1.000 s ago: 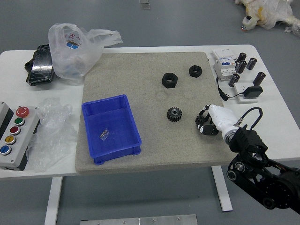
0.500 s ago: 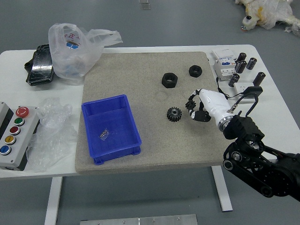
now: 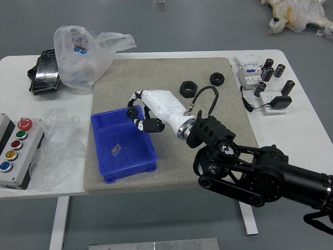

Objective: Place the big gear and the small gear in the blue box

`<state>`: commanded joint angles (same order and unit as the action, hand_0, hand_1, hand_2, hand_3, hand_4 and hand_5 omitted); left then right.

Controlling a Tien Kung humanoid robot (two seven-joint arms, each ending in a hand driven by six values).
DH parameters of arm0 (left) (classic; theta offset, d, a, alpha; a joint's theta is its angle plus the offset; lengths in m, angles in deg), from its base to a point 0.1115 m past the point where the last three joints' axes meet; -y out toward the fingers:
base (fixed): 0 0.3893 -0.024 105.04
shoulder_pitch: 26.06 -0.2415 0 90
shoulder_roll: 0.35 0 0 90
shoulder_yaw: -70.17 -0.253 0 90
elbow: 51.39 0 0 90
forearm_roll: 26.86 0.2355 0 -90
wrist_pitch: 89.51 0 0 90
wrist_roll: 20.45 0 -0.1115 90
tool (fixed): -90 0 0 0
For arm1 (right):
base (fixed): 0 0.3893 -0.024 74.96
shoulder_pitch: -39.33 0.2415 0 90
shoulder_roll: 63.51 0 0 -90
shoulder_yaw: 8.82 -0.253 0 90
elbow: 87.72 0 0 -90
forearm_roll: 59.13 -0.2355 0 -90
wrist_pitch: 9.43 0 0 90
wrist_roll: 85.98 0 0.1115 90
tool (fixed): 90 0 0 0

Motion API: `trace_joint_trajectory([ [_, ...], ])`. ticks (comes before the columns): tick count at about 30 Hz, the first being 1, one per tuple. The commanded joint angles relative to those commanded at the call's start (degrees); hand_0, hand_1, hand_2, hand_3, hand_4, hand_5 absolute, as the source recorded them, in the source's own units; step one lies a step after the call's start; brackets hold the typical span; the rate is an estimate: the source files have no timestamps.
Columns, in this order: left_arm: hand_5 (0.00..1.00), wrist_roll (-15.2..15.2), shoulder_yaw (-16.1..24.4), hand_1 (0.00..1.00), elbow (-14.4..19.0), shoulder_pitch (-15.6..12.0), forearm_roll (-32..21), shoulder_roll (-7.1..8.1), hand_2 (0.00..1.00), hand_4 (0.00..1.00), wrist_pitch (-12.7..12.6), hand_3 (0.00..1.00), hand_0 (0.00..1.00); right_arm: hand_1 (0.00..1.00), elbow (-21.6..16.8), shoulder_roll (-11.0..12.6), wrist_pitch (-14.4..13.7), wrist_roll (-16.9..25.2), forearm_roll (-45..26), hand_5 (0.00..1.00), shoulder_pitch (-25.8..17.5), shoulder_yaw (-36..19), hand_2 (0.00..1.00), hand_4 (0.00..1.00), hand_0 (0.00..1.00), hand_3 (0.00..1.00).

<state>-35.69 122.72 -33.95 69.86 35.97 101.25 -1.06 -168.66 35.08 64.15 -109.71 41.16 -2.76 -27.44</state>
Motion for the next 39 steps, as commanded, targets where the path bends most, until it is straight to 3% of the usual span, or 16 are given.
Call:
trace_joint_trajectory([
  [8,0.157,-0.13,0.18,0.483,0.05,0.23,0.34,0.22,0.513,0.654,0.08,0.640,0.637,0.422,2.28,-2.60,0.36,0.31,-3.55,0.002,2.70,5.62,0.194,0.341,0.295,0.472],
  [9,0.158,-0.13,0.18,0.483,0.06,0.26,0.34,0.23,0.513,0.654,0.08,0.639,0.637,0.426,2.52,-2.73,0.48,0.32,-3.96,0.223,2.76,5.82,0.212,0.381,0.278,0.699],
  [14,0.158,-0.24,0.32,0.483,0.10,0.30,0.50,0.16,0.513,0.654,0.12,0.639,0.637,0.426,3.06,-2.91,0.56,0.24,-4.06,0.223,2.84,5.73,0.212,0.381,0.278,0.699],
  [15,0.157,-0.23,0.29,0.485,0.10,0.30,0.47,0.15,0.513,0.654,0.11,0.639,0.637,0.399,3.06,-2.91,0.59,0.22,-3.95,0.296,2.84,5.67,0.213,0.764,0.271,0.852],
  [19,0.157,-0.20,0.23,0.485,0.10,0.33,0.37,0.13,0.513,0.654,0.08,0.639,0.637,0.399,3.01,-2.78,0.77,0.06,-3.00,0.296,2.76,5.08,0.213,0.764,0.271,0.852],
  [20,0.158,-0.22,0.26,0.484,0.11,0.33,0.41,0.12,0.513,0.654,0.09,0.639,0.637,0.396,2.99,-2.71,0.89,-0.05,-2.74,0.365,2.74,4.88,0.209,0.900,0.279,0.879],
  [28,0.158,-0.24,0.25,0.486,0.13,0.39,0.44,0.10,0.513,0.654,0.11,0.639,0.638,0.388,3.00,-2.47,1.97,-0.95,-0.69,0.380,2.48,3.85,0.207,0.931,0.278,0.879],
  [32,0.158,-0.16,0.08,0.486,0.13,0.41,0.25,0.01,0.513,0.654,0.08,0.639,0.638,0.388,2.68,-0.86,1.35,-1.13,1.46,0.380,0.88,-0.36,0.207,0.931,0.278,0.879],
  [33,0.157,-0.14,0.02,0.483,0.13,0.37,0.16,-0.02,0.513,0.654,0.06,0.639,0.637,0.421,2.67,0.18,1.13,-1.24,2.26,0.391,0.13,-1.83,0.256,0.950,0.286,0.811],
  [38,0.157,-0.15,-0.02,0.483,0.10,0.15,-0.03,-0.02,0.513,0.654,-0.01,0.639,0.637,0.421,4.10,5.44,-0.01,-1.34,4.60,0.391,-3.99,-9.07,0.256,0.950,0.286,0.811],
  [39,0.156,-0.12,-0.06,0.484,0.09,0.13,-0.13,-0.02,0.514,0.653,-0.05,0.639,0.637,0.645,4.64,6.41,0.03,-1.46,4.77,0.378,-4.98,-10.38,0.693,0.942,0.355,0.798],
])
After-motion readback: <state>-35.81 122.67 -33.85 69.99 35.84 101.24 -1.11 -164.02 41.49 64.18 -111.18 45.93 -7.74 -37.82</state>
